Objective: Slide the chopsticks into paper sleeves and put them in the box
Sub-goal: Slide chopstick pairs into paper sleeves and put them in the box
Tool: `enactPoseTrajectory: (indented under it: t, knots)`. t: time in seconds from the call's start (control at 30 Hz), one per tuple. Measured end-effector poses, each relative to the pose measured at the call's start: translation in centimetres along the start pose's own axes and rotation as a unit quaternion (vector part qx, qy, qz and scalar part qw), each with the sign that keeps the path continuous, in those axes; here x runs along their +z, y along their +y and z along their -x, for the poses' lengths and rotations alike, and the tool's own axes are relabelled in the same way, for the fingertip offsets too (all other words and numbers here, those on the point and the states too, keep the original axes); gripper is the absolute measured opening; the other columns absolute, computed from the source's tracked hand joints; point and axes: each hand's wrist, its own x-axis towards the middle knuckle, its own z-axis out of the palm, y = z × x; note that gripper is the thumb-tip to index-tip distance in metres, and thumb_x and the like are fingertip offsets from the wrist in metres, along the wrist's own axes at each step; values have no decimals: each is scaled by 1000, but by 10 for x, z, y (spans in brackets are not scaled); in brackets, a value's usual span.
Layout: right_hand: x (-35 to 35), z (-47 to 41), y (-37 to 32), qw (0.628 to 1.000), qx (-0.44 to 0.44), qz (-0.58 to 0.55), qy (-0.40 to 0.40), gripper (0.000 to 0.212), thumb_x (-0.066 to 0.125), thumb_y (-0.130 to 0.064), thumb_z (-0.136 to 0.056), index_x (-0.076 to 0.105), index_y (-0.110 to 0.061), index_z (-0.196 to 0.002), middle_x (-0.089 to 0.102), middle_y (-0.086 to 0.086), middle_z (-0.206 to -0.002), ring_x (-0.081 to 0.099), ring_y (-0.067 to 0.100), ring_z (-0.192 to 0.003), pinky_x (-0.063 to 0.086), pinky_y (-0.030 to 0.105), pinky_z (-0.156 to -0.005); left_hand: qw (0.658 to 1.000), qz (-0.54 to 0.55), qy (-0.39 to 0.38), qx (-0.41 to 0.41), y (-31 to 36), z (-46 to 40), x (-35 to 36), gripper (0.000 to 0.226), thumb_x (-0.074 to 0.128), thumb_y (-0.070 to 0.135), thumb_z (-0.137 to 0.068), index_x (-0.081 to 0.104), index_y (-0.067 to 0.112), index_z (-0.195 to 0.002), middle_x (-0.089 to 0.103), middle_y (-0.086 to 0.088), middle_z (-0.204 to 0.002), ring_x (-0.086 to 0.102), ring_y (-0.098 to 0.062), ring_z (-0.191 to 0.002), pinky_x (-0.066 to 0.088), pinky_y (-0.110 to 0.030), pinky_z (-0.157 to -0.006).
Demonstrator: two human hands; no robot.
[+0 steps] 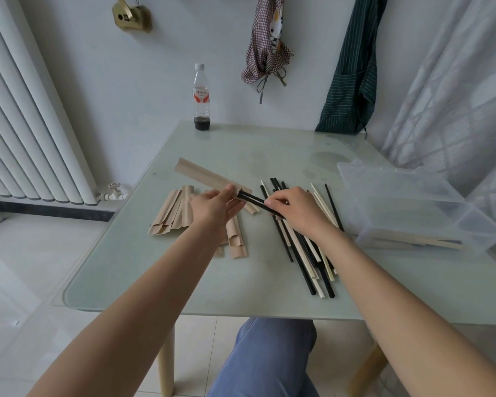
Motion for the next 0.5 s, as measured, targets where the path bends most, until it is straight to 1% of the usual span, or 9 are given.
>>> enactPoseTrajectory:
  t: [0.07,0.13,0.17,0.23,0.27,0.33,0.43,0.5]
  knots:
    - [-5,3,4,1000,6,-10,-6,22,56,-23,-92,68,-16,-75,62,-3,-63,58,13,-64,43,28,-67,1000,4,5,3,2,-2,-3,8,52,2,-94,54,-5,-90,63,-15,-81,69,-14,-54,58,-22,-57]
    - [-8,6,10,1000,14,-26,-11,17,60,-22,-90,72,-14,-81,65,-5,-71,61,12,-73,47,28,-75,1000,-2,12,8,2,-2,-6,12,52,2,-94,54,-4,-84,63,-14,-79,69,-13,-54,59,-22,-58]
    - [-8,7,11,1000,15,-21,-9,17,61,-22,-90,74,-12,-86,66,-5,-75,61,12,-77,47,25,-75,1000,-5,13,10,1,-1,-5,12,52,2,-94,55,-3,-83,63,-14,-79,69,-13,-54,58,-21,-57]
    - [-5,8,9,1000,7,7,3,18,61,-23,-90,74,-10,-89,65,-5,-76,58,11,-77,41,18,-67,1000,-8,11,9,-2,0,-1,9,53,2,-93,55,-4,-87,63,-15,-82,69,-15,-55,58,-21,-56]
    - [-5,7,6,1000,4,14,11,19,60,-23,-90,74,-10,-88,65,-4,-74,58,13,-75,40,18,-65,1000,-8,7,5,-2,2,1,8,54,2,-93,55,-5,-92,63,-16,-84,70,-16,-57,58,-22,-58]
    - [-6,7,1,1000,-1,1,24,19,60,-24,-90,74,-13,-84,67,0,-74,61,16,-76,44,24,-69,1000,-5,1,1,0,2,4,9,54,2,-93,55,-6,-95,63,-17,-85,70,-17,-58,59,-23,-60]
    - [-16,8,3,999,10,-17,29,18,61,-25,-89,74,-13,-87,71,1,-81,63,15,-81,48,29,-79,1000,5,-7,5,8,2,6,9,53,2,-93,54,-5,-87,63,-18,-83,70,-16,-57,59,-23,-59]
    - [-22,9,10,1000,13,-9,24,19,61,-24,-89,75,-11,-90,72,4,-87,64,17,-86,49,32,-83,1000,2,-1,12,9,3,7,10,53,2,-93,55,-8,-93,64,-20,-85,71,-18,-59,59,-24,-60]
